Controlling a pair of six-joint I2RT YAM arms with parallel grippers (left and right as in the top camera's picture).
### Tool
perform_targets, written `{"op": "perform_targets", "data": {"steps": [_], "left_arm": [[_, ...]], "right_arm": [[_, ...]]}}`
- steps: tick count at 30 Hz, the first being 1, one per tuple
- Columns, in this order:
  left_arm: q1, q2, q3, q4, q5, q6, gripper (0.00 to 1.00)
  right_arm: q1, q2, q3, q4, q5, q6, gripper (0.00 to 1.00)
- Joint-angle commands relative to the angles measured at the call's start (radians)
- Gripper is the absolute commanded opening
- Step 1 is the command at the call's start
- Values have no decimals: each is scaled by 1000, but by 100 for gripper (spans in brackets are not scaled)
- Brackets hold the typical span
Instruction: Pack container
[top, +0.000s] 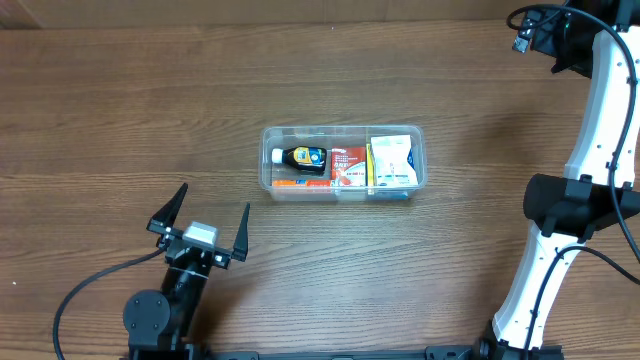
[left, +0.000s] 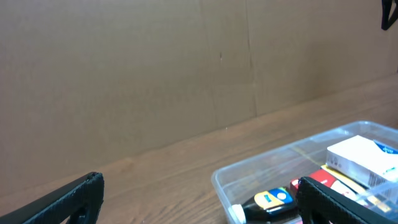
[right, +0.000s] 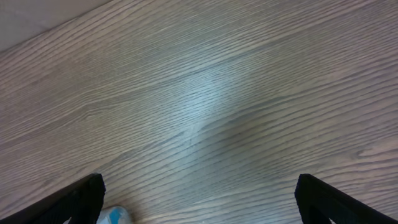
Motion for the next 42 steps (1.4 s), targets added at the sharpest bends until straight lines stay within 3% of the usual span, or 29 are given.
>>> {"op": "perform_targets", "data": {"steps": [1, 5, 11, 36, 42], "left_arm": [[23, -82, -71, 7, 36, 8, 100], [48, -150, -133, 6, 52, 7, 100], [94, -208, -134, -202, 58, 0, 100], [100, -206, -134, -196, 58, -18, 100], [100, -206, -134, -196, 58, -18, 100]], "right_arm": [[1, -12, 27, 2, 0, 4, 100], [1, -12, 27, 2, 0, 4, 100], [1, -12, 27, 2, 0, 4, 100], [2, -12, 27, 2, 0, 4, 100], [73, -103, 27, 2, 0, 4, 100]]}}
